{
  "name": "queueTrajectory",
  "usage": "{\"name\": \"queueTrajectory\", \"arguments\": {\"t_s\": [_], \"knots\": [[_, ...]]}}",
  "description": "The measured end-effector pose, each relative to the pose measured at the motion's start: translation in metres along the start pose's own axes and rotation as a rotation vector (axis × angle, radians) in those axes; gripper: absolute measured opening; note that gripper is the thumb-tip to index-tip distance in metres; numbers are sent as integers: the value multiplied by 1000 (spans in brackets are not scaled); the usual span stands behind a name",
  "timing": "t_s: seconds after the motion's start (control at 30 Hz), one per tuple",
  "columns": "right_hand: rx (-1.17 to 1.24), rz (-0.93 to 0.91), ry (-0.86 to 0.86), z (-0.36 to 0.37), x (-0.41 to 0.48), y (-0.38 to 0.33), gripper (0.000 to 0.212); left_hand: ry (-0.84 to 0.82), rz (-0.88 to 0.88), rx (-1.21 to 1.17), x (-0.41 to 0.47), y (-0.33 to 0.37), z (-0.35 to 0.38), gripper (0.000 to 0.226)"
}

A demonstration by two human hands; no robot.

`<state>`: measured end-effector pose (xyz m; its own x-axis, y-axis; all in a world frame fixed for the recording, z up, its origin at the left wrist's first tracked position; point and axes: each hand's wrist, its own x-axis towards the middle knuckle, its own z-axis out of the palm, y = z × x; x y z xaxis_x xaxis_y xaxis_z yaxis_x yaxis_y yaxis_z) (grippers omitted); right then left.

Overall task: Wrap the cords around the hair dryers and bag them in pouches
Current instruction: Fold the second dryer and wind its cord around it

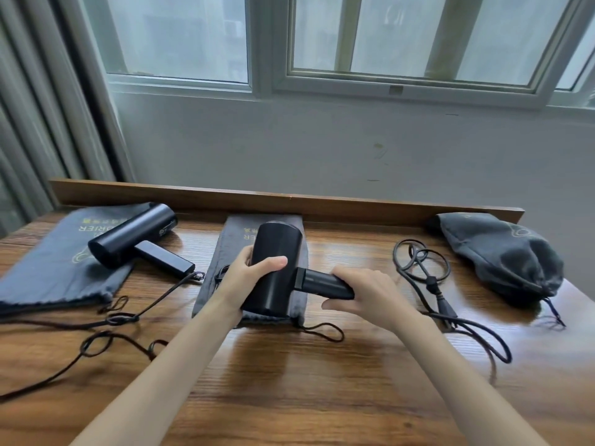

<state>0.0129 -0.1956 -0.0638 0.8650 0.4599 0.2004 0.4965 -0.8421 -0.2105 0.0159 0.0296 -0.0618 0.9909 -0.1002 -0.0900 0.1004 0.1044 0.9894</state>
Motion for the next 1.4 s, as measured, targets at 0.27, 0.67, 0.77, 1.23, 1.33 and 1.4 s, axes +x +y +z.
{"name": "queueTrajectory", "arguments": {"t_s": [0.27,0.67,0.77,1.23,1.33,1.4], "knots": [[-250,-12,198,9,-3,4,13,-152,-70,84,-1,15,3,71],[-313,-226,273,1,-16,19,19,-340,-311,80,-1,16,7,42],[-83,-134,351,3,-21,24,23,-278,-362,-196,1,6,5,41],[819,220,-243,-7,-9,15,30,-64,198,-75,9,-16,23,71],[684,297,-115,-3,-4,7,44,38,138,-153,5,-17,33,45],[661,356,-56,-1,-1,3,55,78,109,-195,3,-19,36,45]]}}
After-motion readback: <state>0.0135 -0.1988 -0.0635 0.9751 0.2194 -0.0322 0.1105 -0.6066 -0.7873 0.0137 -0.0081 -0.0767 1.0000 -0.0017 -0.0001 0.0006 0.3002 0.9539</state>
